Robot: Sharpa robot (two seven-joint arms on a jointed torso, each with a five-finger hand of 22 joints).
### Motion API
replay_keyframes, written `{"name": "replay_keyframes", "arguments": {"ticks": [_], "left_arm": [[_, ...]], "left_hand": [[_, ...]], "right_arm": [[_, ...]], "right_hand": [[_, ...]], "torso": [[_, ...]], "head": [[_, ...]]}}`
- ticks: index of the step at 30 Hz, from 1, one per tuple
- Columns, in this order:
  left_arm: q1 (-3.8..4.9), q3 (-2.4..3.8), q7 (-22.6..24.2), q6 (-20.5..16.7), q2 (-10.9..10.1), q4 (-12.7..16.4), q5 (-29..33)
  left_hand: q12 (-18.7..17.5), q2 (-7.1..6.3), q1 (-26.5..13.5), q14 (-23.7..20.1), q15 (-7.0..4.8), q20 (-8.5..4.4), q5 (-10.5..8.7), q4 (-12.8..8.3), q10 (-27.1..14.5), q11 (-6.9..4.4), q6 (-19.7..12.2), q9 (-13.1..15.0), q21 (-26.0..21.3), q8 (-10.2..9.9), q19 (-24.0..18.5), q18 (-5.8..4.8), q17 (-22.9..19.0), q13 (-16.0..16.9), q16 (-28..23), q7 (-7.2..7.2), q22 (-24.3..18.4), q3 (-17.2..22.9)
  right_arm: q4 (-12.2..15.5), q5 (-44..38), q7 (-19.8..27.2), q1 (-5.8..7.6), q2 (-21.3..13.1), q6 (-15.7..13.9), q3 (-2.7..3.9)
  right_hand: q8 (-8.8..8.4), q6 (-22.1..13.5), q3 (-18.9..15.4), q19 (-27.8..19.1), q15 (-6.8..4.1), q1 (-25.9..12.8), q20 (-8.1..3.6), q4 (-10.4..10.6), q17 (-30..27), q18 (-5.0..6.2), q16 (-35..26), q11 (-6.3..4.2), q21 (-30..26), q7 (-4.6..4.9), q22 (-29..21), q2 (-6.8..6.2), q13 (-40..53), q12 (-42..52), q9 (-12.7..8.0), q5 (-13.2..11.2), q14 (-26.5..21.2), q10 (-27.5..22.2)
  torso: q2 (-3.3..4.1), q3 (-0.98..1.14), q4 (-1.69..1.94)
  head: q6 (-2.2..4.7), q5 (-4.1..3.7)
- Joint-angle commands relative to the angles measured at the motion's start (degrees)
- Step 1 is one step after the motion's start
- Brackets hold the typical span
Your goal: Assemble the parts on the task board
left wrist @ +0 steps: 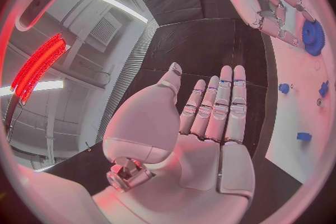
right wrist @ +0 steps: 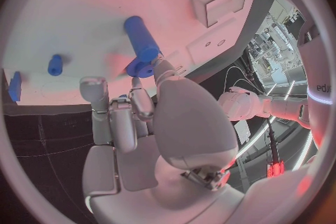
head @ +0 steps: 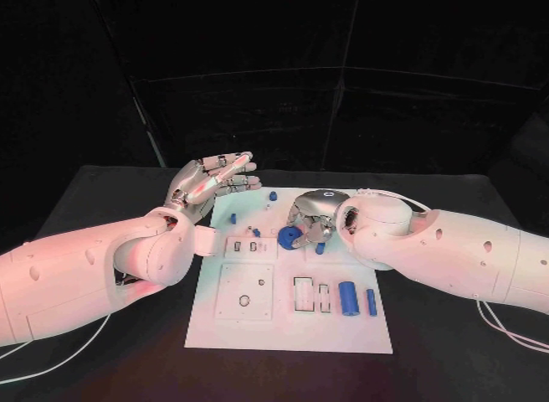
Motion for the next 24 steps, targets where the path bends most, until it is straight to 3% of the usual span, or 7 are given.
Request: {"name": "replay_keyframes", "arguments": {"ticks": [1,10,24], "left_arm": [[0.08,0.04,0.25,0.7,0.08,-0.02,-0.16],[0.08,0.03,-0.16,0.75,0.16,-0.13,-0.16],[0.08,0.03,-0.47,0.94,0.17,-0.13,-0.16]], "left_hand": [[-0.31,0.29,0.1,0.15,-0.02,0.16,0.36,0.02,0.17,0.17,0.25,-0.06,-0.07,-0.35,0.28,0.61,-0.14,-0.08,-0.45,2.47,-0.14,-0.38],[-0.32,0.3,0.08,0.14,-0.02,0.16,0.36,0.03,0.16,0.18,0.17,-0.06,-0.08,-0.36,0.27,0.61,-0.14,-0.08,-0.46,2.48,-0.14,-0.39],[-0.37,0.35,0.0,0.1,0.0,0.17,0.36,0.07,0.11,0.21,-0.03,-0.08,-0.13,-0.44,0.25,0.6,-0.17,-0.08,-0.51,2.56,-0.18,-0.44]], "right_arm": [[-0.05,-1.66,-0.01,-0.07,0.16,-0.88,-0.07],[-0.34,-3.81,0.22,-0.47,0.93,-3.06,-0.08],[0.3,-6.47,0.23,-0.87,1.05,-6.46,-0.09]], "right_hand": [[0.45,0.65,0.8,0.3,-0.49,1.27,-0.23,-1.03,7.06,-1.09,0.2,-0.17,0.33,-0.03,0.1,0.73,0.1,0.13,0.04,-1.32,4.37,0.49],[1.95,4.08,4.24,0.56,-1.12,2.83,-0.81,-3.29,7.27,-1.16,0.24,-0.91,0.62,-0.79,0.44,2.33,0.9,0.52,0.11,-4.29,4.42,1.42],[1.96,5.0,6.32,0.64,-1.42,2.38,-1.13,-4.18,7.31,-1.2,0.23,-1.21,0.71,-1.06,0.49,2.12,1.13,0.56,-0.19,-3.47,4.44,1.79]], "torso": [[0.0,-0.01,0.0],[0.0,0.0,0.04],[-0.02,-0.06,0.04]], "head": [[-0.05,0.01],[-0.06,-0.02],[-0.06,0.15]]}}
